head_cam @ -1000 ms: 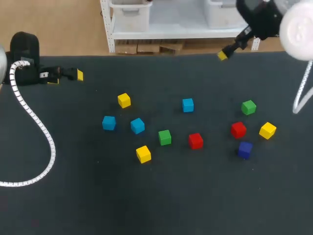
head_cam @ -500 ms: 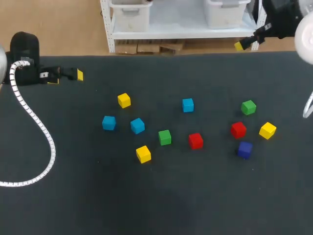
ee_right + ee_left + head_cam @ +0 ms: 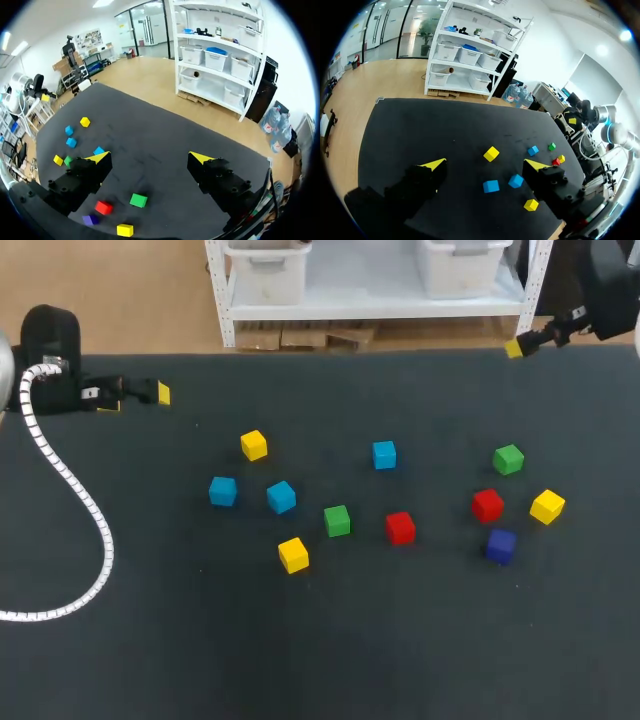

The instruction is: Place the blue cubes, place green cubes on the blue cubes, place the yellow cubes on the green cubes, then place the red cubes on the yellow cubes, and place purple cube on the red cubes.

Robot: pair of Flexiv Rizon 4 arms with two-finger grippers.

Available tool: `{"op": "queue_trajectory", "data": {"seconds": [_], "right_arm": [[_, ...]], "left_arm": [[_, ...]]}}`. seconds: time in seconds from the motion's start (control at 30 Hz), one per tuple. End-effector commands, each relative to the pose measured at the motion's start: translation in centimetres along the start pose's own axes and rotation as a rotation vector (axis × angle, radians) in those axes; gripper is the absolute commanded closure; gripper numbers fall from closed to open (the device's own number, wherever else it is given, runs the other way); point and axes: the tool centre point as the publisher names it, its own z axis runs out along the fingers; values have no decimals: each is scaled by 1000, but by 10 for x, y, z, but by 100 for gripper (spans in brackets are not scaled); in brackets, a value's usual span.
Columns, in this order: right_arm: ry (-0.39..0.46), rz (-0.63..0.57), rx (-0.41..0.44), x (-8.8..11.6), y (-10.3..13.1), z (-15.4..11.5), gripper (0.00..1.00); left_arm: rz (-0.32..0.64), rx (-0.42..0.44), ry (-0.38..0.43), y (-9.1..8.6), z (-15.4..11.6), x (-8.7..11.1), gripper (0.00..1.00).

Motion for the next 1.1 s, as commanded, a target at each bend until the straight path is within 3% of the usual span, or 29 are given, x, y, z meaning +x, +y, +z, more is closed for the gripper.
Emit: {"op": "queue_trajectory", "data": {"seconds": [0.03,0.63,1.1], "right_arm": [[-39,10,-8,8,-4,-3,0],[-63,50,8,19,-20,-8,0],[-39,58,-11,22,-19,-5,0]], "left_arm": [[0,0,0,0,0,0,0],[0,0,0,0,0,0,0],[0,0,0,0,0,0,0]]}}
